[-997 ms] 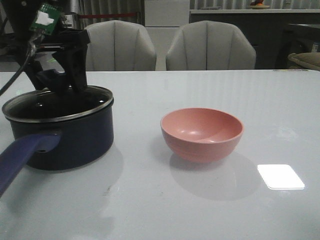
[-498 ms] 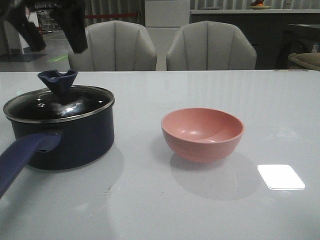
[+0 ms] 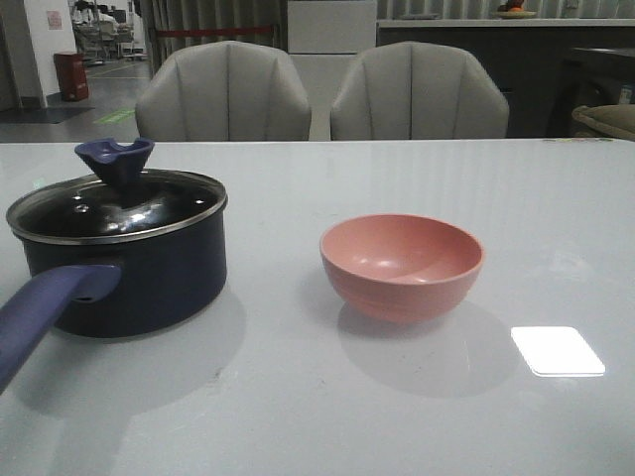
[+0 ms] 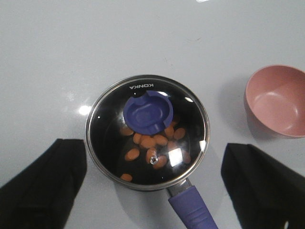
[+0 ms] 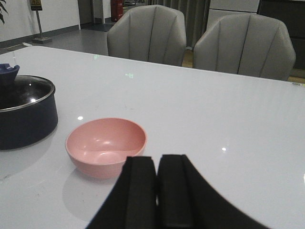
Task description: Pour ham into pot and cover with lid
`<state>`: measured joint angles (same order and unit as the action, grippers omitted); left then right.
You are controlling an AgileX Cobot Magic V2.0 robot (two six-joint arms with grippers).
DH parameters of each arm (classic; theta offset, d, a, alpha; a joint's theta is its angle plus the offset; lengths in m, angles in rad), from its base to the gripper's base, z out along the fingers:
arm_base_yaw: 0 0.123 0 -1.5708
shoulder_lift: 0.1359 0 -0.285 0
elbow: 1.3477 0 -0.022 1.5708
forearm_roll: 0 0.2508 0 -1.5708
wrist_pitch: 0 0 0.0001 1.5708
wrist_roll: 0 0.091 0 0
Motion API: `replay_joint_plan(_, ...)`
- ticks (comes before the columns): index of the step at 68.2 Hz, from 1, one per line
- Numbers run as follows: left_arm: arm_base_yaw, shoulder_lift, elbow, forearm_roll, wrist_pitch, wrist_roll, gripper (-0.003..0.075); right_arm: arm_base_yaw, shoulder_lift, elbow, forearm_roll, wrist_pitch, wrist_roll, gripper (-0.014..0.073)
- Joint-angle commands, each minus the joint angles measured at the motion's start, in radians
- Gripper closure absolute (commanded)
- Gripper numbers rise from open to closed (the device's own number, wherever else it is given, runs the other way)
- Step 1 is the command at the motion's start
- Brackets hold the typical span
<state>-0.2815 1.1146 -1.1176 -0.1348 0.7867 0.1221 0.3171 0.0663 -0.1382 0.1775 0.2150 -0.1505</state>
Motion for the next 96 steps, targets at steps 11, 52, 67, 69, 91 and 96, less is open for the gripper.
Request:
replay_joint_plan(11,-0.006,-0.322,0.298,-0.032,-0.263,-0.002,0.0108,-0.005,0.01,-0.027,-0.004,-0.084,-0.012,0.0448)
replay_joint_plan(52,-0.006,-0.922,0.729,-0.079,-0.476,-0.002,0.0608,-0.005,0.01,-0.027,-0.004,-0.084,-0.012,0.0448)
replay_joint_plan(67,-0.006,-0.925,0.737,-0.081,-0.474,-0.002,0.0607,-0.005,0.01,-0.027,-0.004,-0.084,-0.012,0.0448)
replay_joint_plan(69,-0.006,-0.925,0.742,-0.081,-0.474,-0.002,0.0607,-0.005,0.01,-0.027,-0.004,-0.084,-0.012,0.0448)
replay_joint_plan(91,-0.006,-0.925,0.746,-0.081,-0.466,-0.002,0.0607,-0.005,0.01,-0.027,-0.004,-0.084,-0.012,0.0448)
replay_joint_plan(96,-0.006,-0.925,0.748,-0.078,-0.466,-0.002,0.0607,-0.005,0.01,-0.027,-0.004,-0.084,-0.012,0.0448)
